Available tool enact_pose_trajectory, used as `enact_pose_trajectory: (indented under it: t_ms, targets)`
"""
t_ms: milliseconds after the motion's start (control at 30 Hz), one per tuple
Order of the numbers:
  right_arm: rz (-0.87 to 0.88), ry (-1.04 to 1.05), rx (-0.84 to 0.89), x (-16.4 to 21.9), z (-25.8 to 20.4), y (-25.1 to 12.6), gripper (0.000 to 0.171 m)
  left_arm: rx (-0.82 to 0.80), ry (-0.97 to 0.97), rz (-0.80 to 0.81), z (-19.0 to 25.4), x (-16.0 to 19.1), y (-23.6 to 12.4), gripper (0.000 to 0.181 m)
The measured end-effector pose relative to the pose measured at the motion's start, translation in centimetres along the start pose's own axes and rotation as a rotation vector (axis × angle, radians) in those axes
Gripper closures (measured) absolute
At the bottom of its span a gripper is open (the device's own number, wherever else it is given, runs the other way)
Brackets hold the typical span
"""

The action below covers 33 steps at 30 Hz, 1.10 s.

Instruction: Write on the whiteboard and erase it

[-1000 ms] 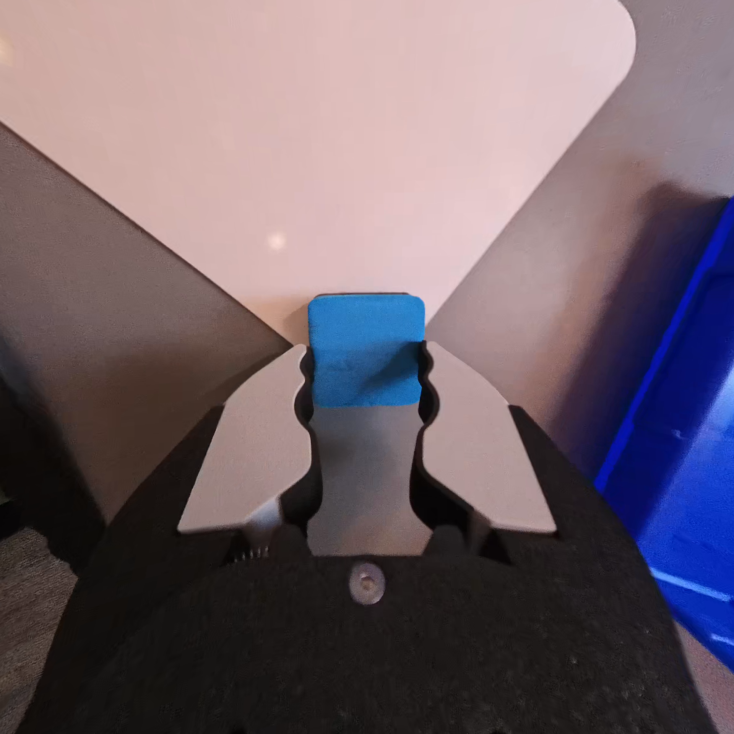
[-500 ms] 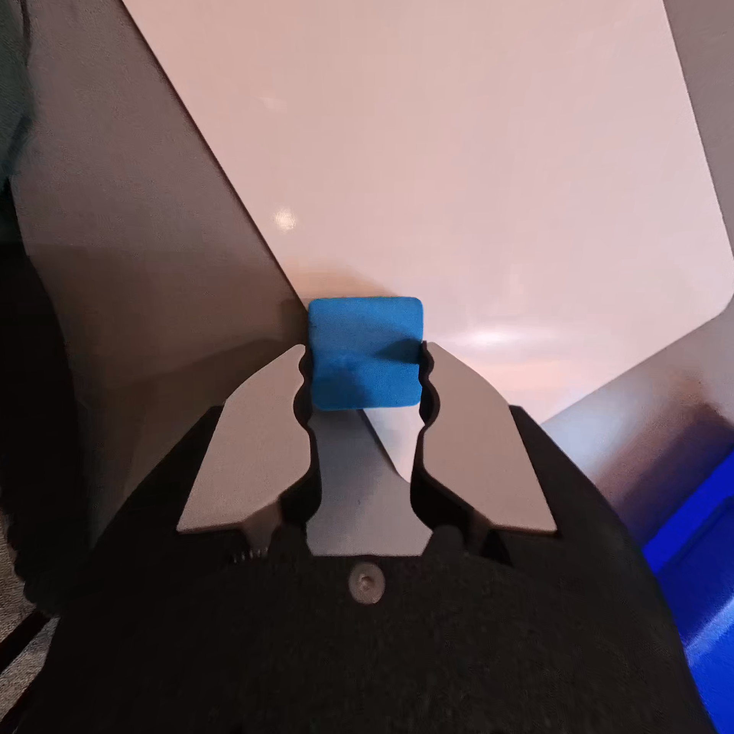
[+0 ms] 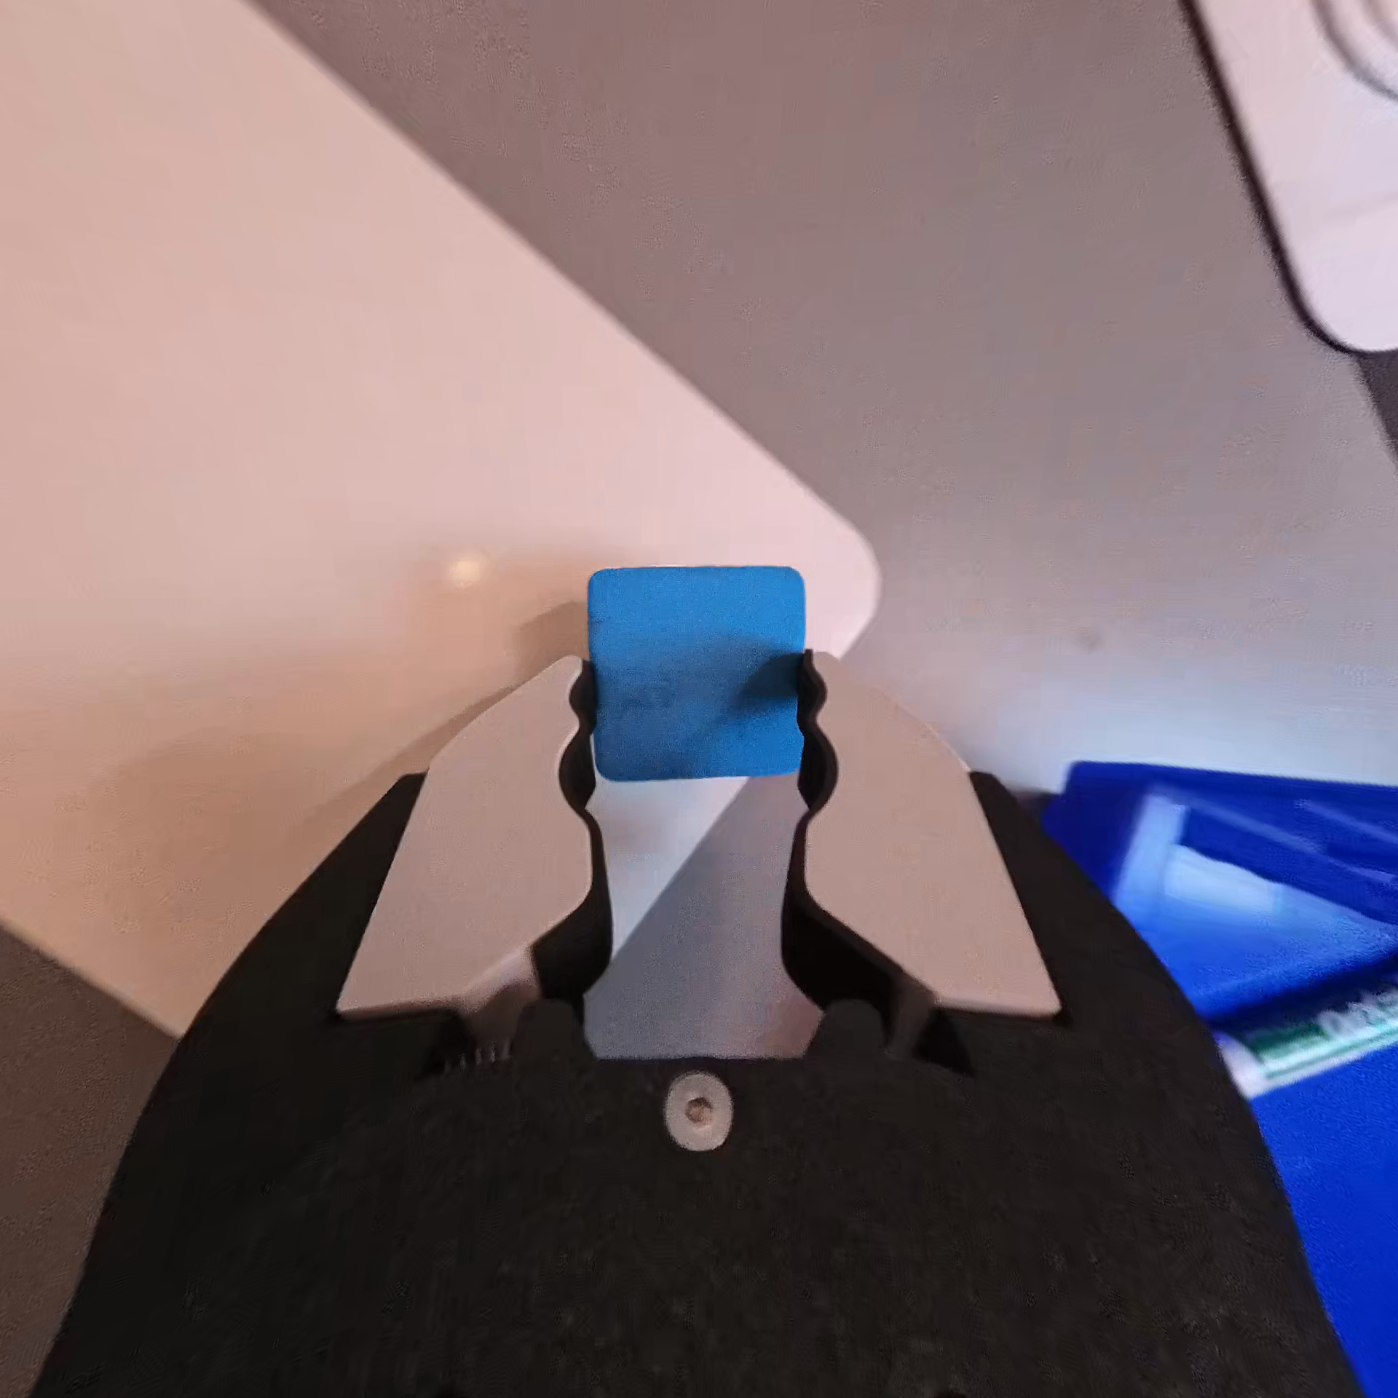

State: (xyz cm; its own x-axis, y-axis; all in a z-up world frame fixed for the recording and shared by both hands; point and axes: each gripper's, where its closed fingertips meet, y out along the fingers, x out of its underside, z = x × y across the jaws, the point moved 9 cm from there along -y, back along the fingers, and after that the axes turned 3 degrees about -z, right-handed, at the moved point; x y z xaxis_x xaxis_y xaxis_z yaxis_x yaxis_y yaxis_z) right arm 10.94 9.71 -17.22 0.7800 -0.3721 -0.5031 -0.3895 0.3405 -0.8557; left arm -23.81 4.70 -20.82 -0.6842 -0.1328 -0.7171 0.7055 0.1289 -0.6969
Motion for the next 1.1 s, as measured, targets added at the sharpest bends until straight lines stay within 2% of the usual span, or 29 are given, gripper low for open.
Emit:
enact_pose_trajectory:
  t_ms: [167,300,333,367,467,600,733,833,933,1100]
  targets:
    - [-0.013,0.270,0.156,-4.4,6.9,2.5,0.120,-0.089,0.020,0.112,-0.5,0.2,-0.5,0.179]
    - [-0.086,0.300,0.204,-4.6,7.8,5.8,0.119,-0.033,0.036,0.115,0.1,1.0,-0.8,0.178]
    - [-0.110,0.293,0.222,-4.4,7.6,6.5,0.117,-0.017,0.043,0.113,0.2,1.0,-0.9,0.178]
    - [-0.119,0.278,0.225,-4.2,7.3,6.8,0.107,-0.003,0.043,0.108,0.3,1.0,-1.0,0.177]
    - [-0.031,0.276,0.233,-4.4,6.8,5.4,0.094,0.001,0.037,0.105,0.4,0.9,-1.3,0.174]
    - [0.125,0.231,0.158,-4.1,5.3,2.0,0.092,-0.003,0.022,0.066,0.4,1.1,-1.7,0.170]
    - [0.113,0.156,0.014,-1.2,2.5,0.3,0.101,-0.011,-0.014,0.023,-0.1,1.5,-2.1,0.169]
    - [0.110,0.149,-0.091,1.6,0.6,-0.1,0.100,-0.005,-0.051,0.010,-0.4,1.7,-2.4,0.168]
    - [0.169,0.135,-0.106,3.7,-0.6,-0.4,0.098,-0.024,-0.060,0.013,-0.6,1.8,-2.6,0.168]
    - [0.472,0.091,-0.026,5.2,-1.4,-0.8,0.098,-0.096,-0.112,0.158,-1.4,0.8,-3.3,0.167]
